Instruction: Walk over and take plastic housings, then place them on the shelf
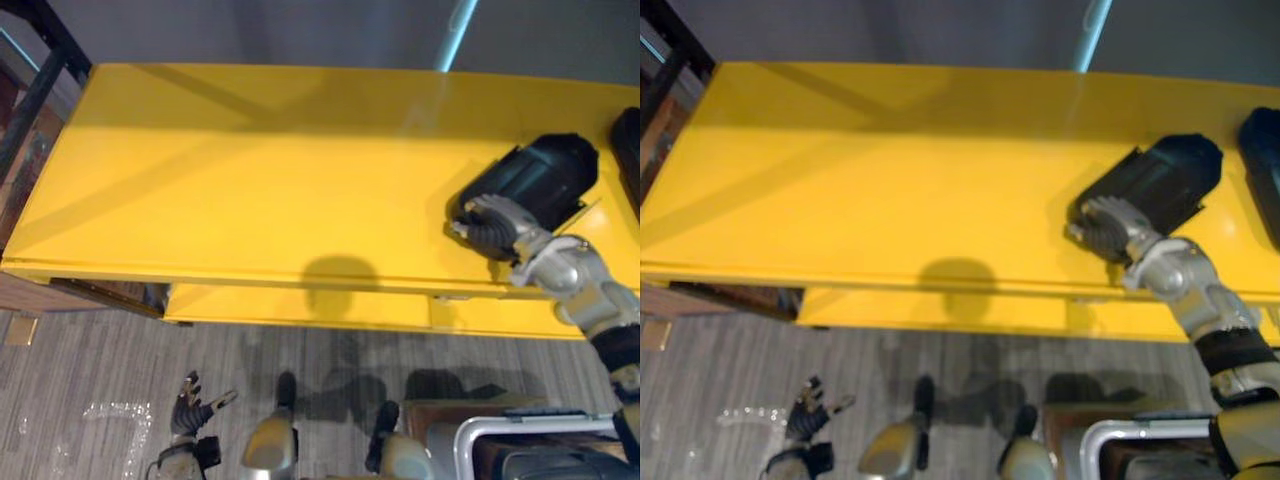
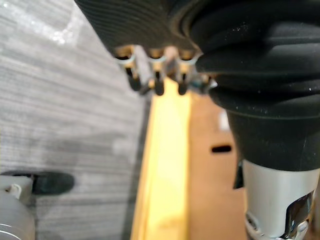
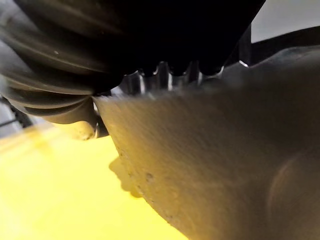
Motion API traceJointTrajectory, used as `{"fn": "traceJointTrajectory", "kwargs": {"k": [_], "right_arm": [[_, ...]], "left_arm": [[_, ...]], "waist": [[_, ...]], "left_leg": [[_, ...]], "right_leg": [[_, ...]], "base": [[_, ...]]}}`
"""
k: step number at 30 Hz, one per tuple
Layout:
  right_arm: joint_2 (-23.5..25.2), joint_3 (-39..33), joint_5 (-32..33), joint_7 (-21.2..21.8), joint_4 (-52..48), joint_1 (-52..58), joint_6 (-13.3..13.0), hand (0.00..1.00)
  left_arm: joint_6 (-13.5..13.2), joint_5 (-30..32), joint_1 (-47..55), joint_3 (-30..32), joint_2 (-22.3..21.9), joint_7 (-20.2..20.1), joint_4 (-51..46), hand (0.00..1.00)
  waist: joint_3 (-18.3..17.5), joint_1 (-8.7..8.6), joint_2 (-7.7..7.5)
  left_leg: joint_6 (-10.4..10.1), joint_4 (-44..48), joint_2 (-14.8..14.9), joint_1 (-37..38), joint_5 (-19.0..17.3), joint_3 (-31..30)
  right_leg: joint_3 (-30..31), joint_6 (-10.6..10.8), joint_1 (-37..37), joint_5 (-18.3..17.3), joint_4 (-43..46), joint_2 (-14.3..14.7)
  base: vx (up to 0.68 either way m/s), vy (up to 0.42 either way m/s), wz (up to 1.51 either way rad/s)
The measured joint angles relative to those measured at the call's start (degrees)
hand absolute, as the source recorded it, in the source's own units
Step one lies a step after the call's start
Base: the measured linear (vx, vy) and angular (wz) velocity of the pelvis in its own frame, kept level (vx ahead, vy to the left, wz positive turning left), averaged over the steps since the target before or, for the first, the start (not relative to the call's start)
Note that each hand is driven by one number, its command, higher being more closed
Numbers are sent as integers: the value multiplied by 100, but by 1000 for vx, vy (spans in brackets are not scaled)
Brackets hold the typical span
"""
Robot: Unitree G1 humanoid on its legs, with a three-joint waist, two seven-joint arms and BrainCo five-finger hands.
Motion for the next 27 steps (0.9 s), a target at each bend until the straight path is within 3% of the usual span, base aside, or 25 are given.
{"fn": "traceJointTrajectory", "kwargs": {"k": [11, 18, 24, 27], "right_arm": [[-596, 367, -1141, -263, -53, -155, -623, 100], [-967, 601, -1460, -508, -56, -156, -752, 100], [-1152, 741, -1786, -958, 72, -142, -1014, 100], [-1170, 773, -1916, -1409, 147, -139, -1169, 100]], "left_arm": [[-22, 1, -2, 31, 18, -122, 0, 0], [-33, 8, -1, 51, 160, -201, 0, 0], [-123, 9, -7, 99, 275, -217, 1, 0], [-127, 10, -8, 98, 276, -219, 0, 0]], "waist": [[23, 81, -44], [41, 101, -83], [57, 103, -195], [46, 105, -234]], "left_leg": [[-1, 0, 20, -44, 0, -8], [-7, -25, 33, -39, -5, -21], [-8, -25, 53, -40, -1, -37], [-9, -24, 52, -40, 1, -56]], "right_leg": [[-18, 0, -40, 2, 0, 13], [-35, 0, -17, 3, 0, 15], [-50, -2, -2, 4, -10, 23], [-62, -4, 12, 6, -10, 24]], "base": [[0, 0, 0], [0, 0, 0], [0, 0, 1], [0, 0, 1]]}}
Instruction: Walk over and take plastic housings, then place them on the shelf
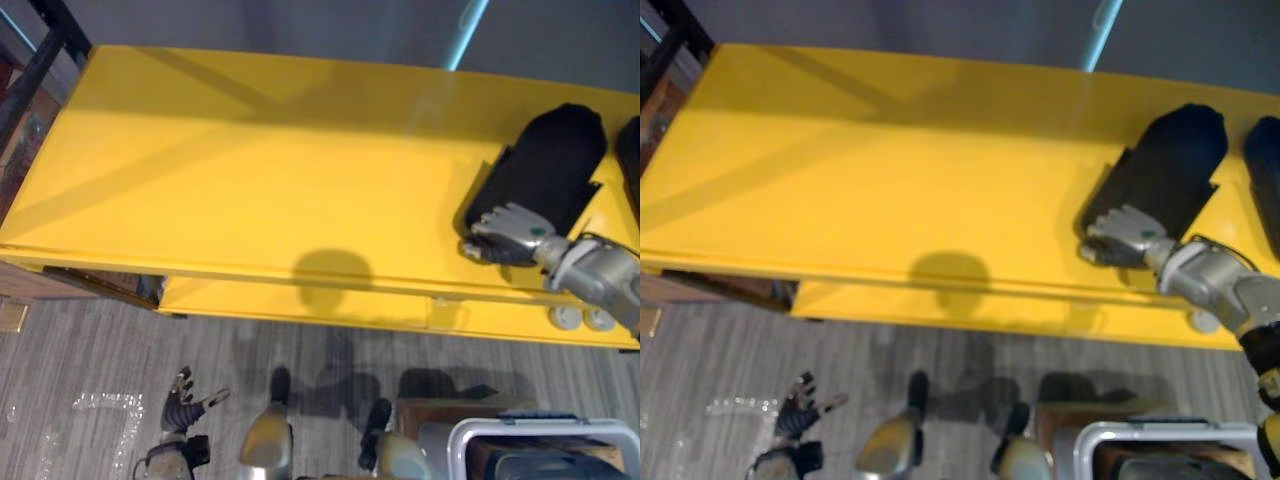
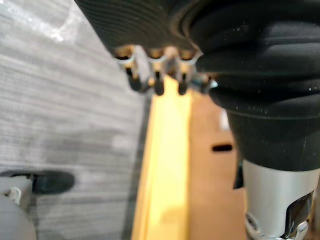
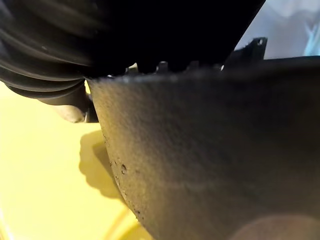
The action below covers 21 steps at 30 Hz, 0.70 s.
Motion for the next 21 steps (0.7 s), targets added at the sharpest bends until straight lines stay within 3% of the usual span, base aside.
{"fn": "traceJointTrajectory", "kwargs": {"k": [3, 4, 7, 9, 13, 21], "right_arm": [[-19, 1, -297, -620, 13, 0, -165, 100], [-33, 11, -547, -1015, 10, 0, -251, 100], [-129, 102, -815, -1567, -12, -5, -342, 100], [-147, 163, -900, -1716, -13, -44, -363, 100], [-147, 237, -895, -1681, -27, -171, -465, 100], [-146, 675, -635, -1417, 19, -547, -614, 100]], "left_arm": [[-8, 1, -1, 0, 6, -1, 1, 0], [-12, 0, -2, 0, 7, 0, 1, 0], [-13, 0, -28, -8, 8, 0, 3, 0], [-14, 0, -47, -10, 12, 0, 12, 0], [-70, 0, -76, -86, 129, -8, 20, 0], [-124, 1, -124, -85, 185, -15, 208, 0]], "waist": [[-7, 26, -11], [-11, 49, -18], [-19, 132, -32], [-22, 165, -36], [-27, 275, -43], [-40, 324, -54]], "left_leg": [[-1, 0, 0, -4, -1, -12], [-2, 0, 3, -7, -1, -17], [-10, 1, 5, -15, 7, -43], [-16, 1, 8, -22, 12, -67], [-27, 19, 10, -49, 25, -106], [-37, 28, 0, -132, 72, -246]], "right_leg": [[-5, 0, 13, 0, -6, 4], [-7, 0, 16, 0, -12, 8], [-24, 0, 17, 0, -24, 31], [-39, 0, 24, 0, -26, 52], [-87, 0, 32, 0, -43, 62], [-200, -1, 40, 0, -48, 72]], "base": [[0, 0, 0], [0, 0, 0], [0, 0, 3], [-1, -1, 5], [0, -8, 5], [-1, -5, 9]]}}
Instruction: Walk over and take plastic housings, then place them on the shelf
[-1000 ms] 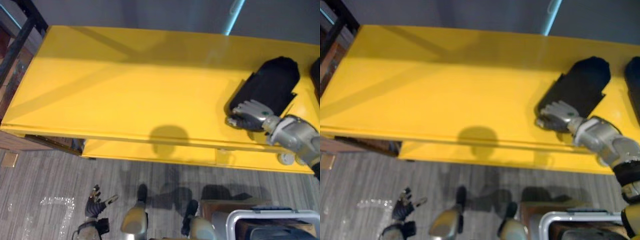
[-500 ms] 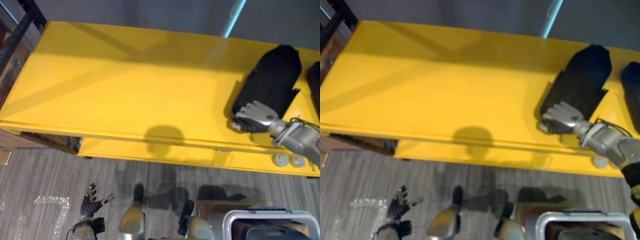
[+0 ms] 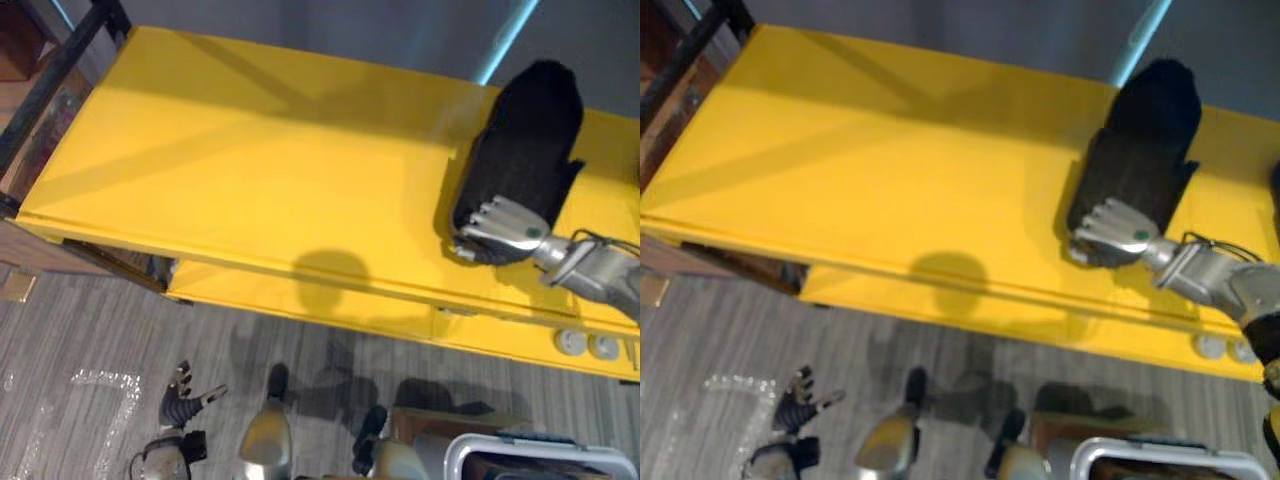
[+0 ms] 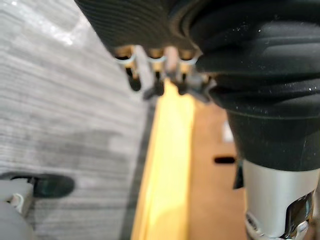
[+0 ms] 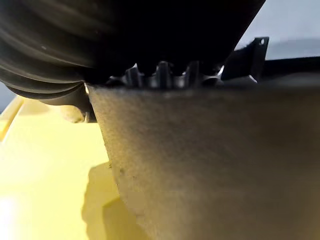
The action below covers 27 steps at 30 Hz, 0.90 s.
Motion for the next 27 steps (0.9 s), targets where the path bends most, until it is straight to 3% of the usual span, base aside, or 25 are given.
{"fn": "traceJointTrajectory", "kwargs": {"k": [13, 14, 23, 27], "right_arm": [[37, 453, 235, 183, 912, -404, -94, 100], [37, 453, 284, 243, 943, -416, -94, 0], [36, 446, 491, 231, 1219, -546, -41, 0], [36, 391, 400, 2, 1317, -546, 32, 0]], "left_arm": [[-176, -16, -123, 15, 52, -153, 38, 0], [-178, -18, -124, 23, 74, -154, 36, 0], [-178, -181, -158, 50, 204, -157, 6, 0], [-178, -186, -164, 50, 204, -162, -18, 0]], "waist": [[14, 146, 58], [26, 170, 82], [97, 237, 202], [108, 267, 205]], "left_leg": [[-19, 120, 11, -290, 63, -157], [-18, 124, 11, -288, 63, -164], [-28, 120, 21, -281, 76, -172], [-28, 105, 22, -284, 79, -172]], "right_leg": [[-133, -61, -206, -41, 101, 19], [-137, -73, -207, -48, 126, 16], [-138, -103, -220, -78, 175, 17], [-140, -101, -227, -78, 174, 16]], "base": [[-12, -9, 5], [0, 0, 0], [-12, -4, 0], [0, 0, 0]]}}
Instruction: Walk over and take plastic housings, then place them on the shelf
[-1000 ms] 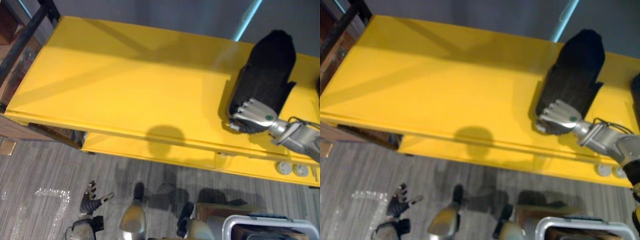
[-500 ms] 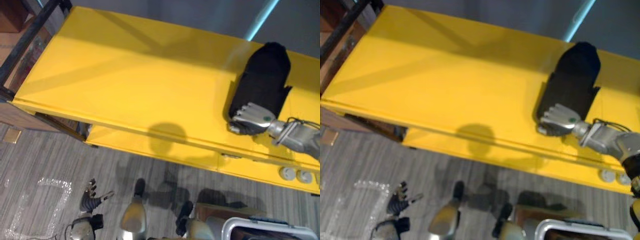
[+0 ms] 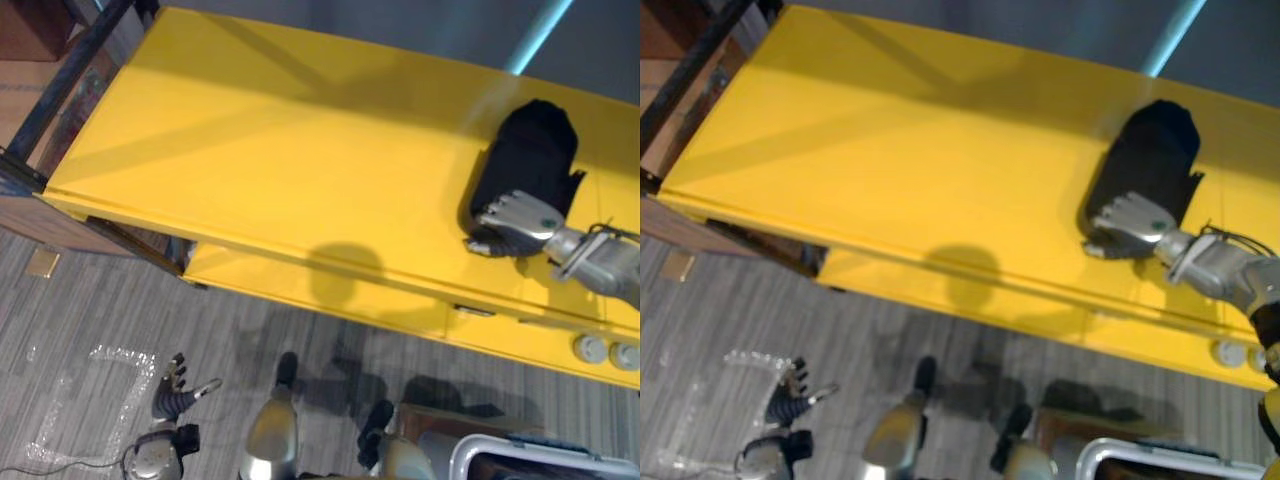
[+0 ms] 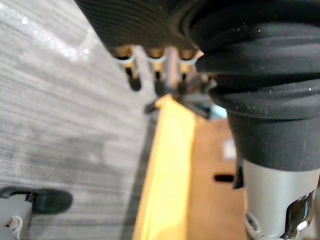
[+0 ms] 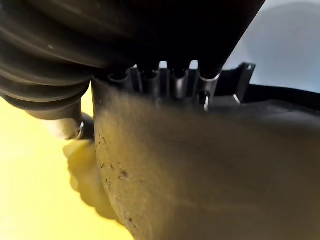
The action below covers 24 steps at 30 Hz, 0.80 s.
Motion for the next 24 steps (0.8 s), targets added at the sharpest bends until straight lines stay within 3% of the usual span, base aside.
{"fn": "traceJointTrajectory", "kwargs": {"k": [8, 12, 13, 17, 20, 22, 24], "right_arm": [[-1, -309, -100, -516, -119, 107, 402, 0], [0, -1393, -84, -670, -1125, 1022, 921, 0], [10, -1907, -87, -676, -1696, 1468, 1074, 0], [322, -2656, -199, -655, -2546, 2388, 1295, 0], [497, -2950, -188, -664, -3320, 3117, 1195, 0], [838, -3499, 55, -496, -4483, 3879, 1097, 0], [1107, -3772, 396, -425, -5127, 4264, 1018, 0]], "left_arm": [[-2, -1, -63, -6, 1, -36, -197, 0], [4, -2, -60, -52, -27, 15, -206, 0], [8, 0, -16, -52, -61, 48, -206, 0], [7, 6, 150, -38, -117, 61, -173, 0], [6, 13, 283, -33, -203, 82, -136, 0], [4, 13, 310, -42, -269, 155, 9, 0], [5, 14, 347, -38, -303, 225, 83, 0]], "waist": [[143, -9, -77], [145, -80, -106], [137, -177, -130], [17, -435, -306], [-190, -700, -428], [-409, -893, -473], [-590, -951, -482]], "left_leg": [[8, -55, 10, 26, 19, 20], [9, -100, 7, 75, 30, 55], [8, -104, 8, 118, 21, 107], [3, -137, 36, 293, -69, 387], [2, -143, 60, 368, -121, 522], [-20, -144, 93, 466, -173, 595], [-37, -143, 99, 518, -202, 664]], "right_leg": [[9, 5, -3, 5, -15, 2], [32, 9, 10, 14, -22, -4], [75, 9, 23, 16, -22, -7], [353, 15, 29, 19, -40, 2], [477, 33, 33, 28, -95, 12], [517, 43, 123, 34, -169, 28], [569, 45, 159, 35, -195, 55]], "base": [[0, 0, 0], [19, -6, -2], [36, -9, -14], [19, -8, -34], [7, -14, -29], [34, -12, -18], [21, -18, -14]]}}
